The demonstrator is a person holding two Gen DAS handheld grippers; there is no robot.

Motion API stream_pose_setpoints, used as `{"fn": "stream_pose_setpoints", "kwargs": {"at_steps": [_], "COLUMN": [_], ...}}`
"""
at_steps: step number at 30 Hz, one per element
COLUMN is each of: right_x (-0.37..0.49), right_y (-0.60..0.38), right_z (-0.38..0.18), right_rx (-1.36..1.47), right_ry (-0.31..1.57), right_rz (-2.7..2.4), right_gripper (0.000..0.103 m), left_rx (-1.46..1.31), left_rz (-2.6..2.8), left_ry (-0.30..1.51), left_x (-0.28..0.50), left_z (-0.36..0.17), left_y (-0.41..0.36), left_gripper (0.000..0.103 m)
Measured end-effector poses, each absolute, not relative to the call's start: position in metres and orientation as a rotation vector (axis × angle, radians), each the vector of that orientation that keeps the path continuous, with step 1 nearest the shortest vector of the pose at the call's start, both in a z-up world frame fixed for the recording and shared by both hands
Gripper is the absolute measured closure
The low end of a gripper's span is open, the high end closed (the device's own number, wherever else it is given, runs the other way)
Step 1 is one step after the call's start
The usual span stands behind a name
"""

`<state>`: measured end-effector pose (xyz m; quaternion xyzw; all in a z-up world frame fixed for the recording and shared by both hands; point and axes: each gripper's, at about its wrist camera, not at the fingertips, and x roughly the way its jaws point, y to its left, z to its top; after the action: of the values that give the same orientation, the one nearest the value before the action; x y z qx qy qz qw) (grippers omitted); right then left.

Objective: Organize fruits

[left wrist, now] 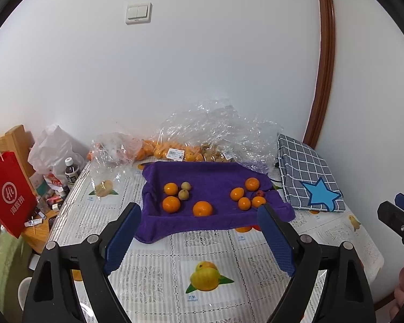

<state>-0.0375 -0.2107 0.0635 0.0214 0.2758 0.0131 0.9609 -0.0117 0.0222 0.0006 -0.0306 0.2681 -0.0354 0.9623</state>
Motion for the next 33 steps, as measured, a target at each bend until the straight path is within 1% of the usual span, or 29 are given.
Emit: {"fn": "stream_pose_setpoints", "kwargs": {"at_steps": [6,33], "right_x": [-0.0440,-0.0448], "right_y": [-0.2075,-0.2047], "right_z": [0.0656,0.0617], "right_rx": [0.027,0.004], "right_ry": [0.547,0.556], "right_rz": [0.026,0.019], "right_gripper": [0.000,0.000], "left_rx": [-0.034,-0.027], "left_rz": [-0.057,-0.037], "left_ry": [0.529,0.539], "left_x": [-0.0163,-0.0146], "left_z": [0.0070,0.0032], "left_y": [0.0175,0.0189], "left_gripper": [0.014,0.014]}}
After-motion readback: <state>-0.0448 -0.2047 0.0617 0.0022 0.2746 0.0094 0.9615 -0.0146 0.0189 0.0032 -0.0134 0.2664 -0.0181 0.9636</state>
